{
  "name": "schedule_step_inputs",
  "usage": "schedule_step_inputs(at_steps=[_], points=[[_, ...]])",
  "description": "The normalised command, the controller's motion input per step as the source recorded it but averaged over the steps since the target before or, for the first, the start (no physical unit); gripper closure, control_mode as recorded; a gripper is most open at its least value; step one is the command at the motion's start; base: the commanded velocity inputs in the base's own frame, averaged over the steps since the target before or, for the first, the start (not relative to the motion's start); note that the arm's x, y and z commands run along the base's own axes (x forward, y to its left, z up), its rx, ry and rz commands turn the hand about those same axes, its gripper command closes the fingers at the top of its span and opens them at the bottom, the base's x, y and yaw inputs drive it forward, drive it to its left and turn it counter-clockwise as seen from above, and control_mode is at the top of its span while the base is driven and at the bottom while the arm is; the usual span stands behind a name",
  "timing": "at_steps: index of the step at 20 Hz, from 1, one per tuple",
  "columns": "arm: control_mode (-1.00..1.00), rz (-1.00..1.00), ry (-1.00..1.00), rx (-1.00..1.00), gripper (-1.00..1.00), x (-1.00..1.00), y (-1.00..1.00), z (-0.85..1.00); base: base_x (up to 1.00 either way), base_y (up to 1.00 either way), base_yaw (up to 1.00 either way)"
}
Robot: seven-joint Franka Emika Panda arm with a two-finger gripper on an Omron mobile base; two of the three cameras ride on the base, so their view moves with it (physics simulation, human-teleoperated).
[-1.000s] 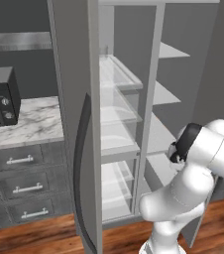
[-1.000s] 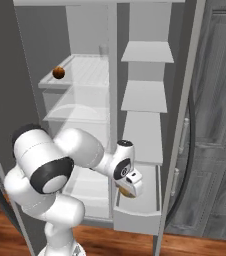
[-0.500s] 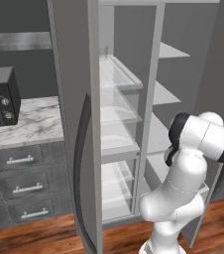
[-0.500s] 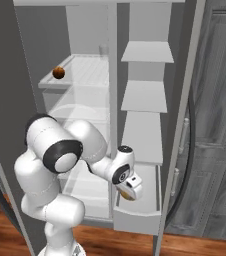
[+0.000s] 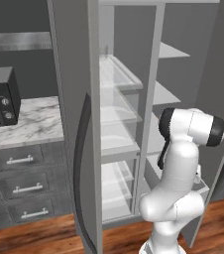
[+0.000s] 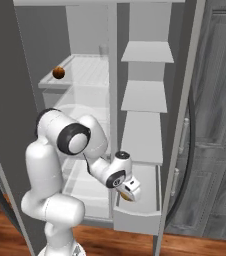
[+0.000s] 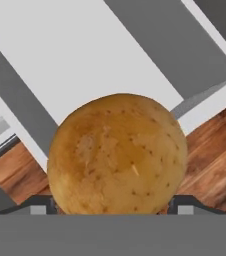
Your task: Take the potato and orange from the fridge shelf and place them in the freezer drawer to begin freezing them.
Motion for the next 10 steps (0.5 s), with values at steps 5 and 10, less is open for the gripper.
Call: schedule_step_inputs(at_steps=[5,10], points=[[-1.0,0.0,-0.03,-0.01,1.0,0.28,-0.21,-0.27,0.0,0.0,0.0],[-1.0,0.0,0.0,0.0,1.0,0.07,-0.26,-0.24,0.0,0.0,0.0]])
